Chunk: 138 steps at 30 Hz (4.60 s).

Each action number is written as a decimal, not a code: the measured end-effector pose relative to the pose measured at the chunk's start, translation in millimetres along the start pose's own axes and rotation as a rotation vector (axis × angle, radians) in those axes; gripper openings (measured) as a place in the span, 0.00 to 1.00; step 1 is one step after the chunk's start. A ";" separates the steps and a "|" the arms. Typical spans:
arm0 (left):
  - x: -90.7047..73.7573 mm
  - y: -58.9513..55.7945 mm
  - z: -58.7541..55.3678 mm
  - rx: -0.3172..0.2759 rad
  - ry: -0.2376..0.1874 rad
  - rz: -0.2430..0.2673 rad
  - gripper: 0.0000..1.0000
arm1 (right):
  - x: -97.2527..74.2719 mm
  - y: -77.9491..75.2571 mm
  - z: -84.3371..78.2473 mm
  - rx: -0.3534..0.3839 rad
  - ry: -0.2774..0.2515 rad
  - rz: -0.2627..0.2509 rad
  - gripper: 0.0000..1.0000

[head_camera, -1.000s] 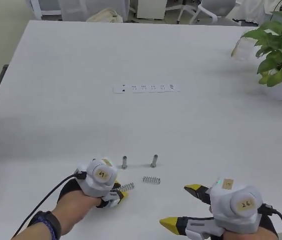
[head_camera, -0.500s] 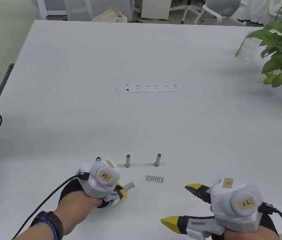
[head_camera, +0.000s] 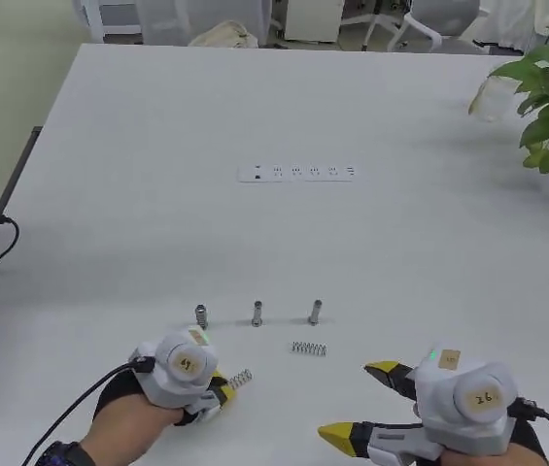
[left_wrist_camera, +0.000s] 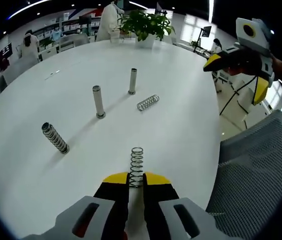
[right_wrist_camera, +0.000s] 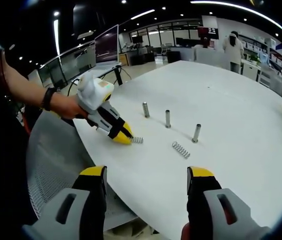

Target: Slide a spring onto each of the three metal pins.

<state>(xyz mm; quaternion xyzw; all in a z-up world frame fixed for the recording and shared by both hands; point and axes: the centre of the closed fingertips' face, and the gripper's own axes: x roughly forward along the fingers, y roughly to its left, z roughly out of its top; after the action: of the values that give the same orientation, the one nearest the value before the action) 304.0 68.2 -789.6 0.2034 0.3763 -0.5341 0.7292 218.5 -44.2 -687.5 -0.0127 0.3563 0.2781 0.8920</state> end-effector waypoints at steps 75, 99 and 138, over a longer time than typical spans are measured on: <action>-81.4 -42.5 36.9 0.058 -0.193 0.051 0.03 | 9.1 21.8 1.0 -0.016 -0.007 0.063 0.57; -81.9 -72.3 65.0 0.173 -0.212 -0.009 0.03 | 18.5 37.2 16.6 -0.043 -0.031 0.134 0.46; -81.8 -101.5 71.4 0.260 -0.218 -0.081 0.03 | 20.9 64.6 26.1 -0.036 -0.032 0.310 0.27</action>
<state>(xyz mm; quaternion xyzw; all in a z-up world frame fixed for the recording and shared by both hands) 221.1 34.3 -671.0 0.2214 0.2304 -0.6263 0.7111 214.6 26.3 -670.1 0.0307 0.3348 0.4188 0.8435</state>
